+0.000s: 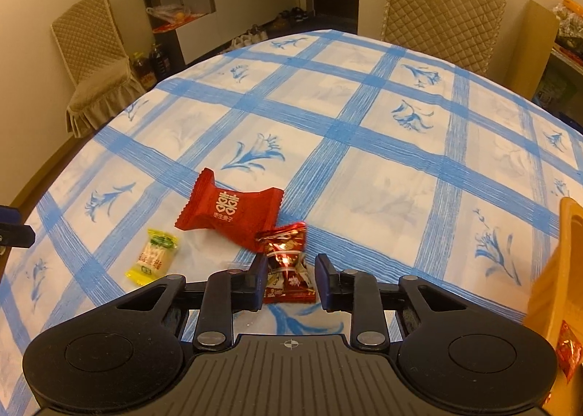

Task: Organize snacks
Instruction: 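Grasp the red-and-gold wrapped candy with the right gripper, then lower the left gripper onto the yellow-green candy and grasp it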

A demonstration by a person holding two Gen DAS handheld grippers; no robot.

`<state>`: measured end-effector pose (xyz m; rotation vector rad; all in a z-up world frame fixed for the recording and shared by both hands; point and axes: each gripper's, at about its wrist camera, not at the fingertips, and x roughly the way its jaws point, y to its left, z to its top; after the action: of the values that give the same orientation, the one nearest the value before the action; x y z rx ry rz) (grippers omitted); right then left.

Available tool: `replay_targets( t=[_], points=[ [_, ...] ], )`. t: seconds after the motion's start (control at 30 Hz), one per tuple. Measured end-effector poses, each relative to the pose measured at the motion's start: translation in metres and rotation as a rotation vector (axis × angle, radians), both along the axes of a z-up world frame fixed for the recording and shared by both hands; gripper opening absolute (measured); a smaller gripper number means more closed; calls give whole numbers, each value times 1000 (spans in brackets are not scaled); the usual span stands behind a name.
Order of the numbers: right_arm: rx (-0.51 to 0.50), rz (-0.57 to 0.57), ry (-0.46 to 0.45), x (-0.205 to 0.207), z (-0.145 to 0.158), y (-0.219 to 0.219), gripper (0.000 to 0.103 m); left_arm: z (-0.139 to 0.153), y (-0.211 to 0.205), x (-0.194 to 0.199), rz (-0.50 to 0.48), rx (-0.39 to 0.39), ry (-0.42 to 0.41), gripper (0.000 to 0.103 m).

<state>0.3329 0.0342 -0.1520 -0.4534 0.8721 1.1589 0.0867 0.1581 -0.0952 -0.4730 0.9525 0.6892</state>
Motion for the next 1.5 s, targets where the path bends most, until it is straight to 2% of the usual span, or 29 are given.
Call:
replay_targets(
  t=[0.27,0.33,0.5,0.73,1.0,1.37,1.5],
  points=[
    [5,2,-16,-2,-3,2,24,-2,-3,16,-38,-4,-9,47],
    [11,4,-23,-4,-1,0,20,-2,-5,20,-53,-2,-13,47],
    [31,-22,-35,-6,10,-8,20,-5,-11,30,-92,-11,-29,45],
    [86,-106,16,-8,35,-33,20,-9,-27,52,-176,-28,-66,41],
    [111,-162,49,-11,49,-59,20,-15,-44,87,-263,-25,-107,38],
    [131,-219,53,-9,58,-85,20,-31,-44,116,-277,-11,-61,32],
    [134,-234,55,-8,59,-93,20,-37,-45,122,-281,-1,-35,26]
  ],
)
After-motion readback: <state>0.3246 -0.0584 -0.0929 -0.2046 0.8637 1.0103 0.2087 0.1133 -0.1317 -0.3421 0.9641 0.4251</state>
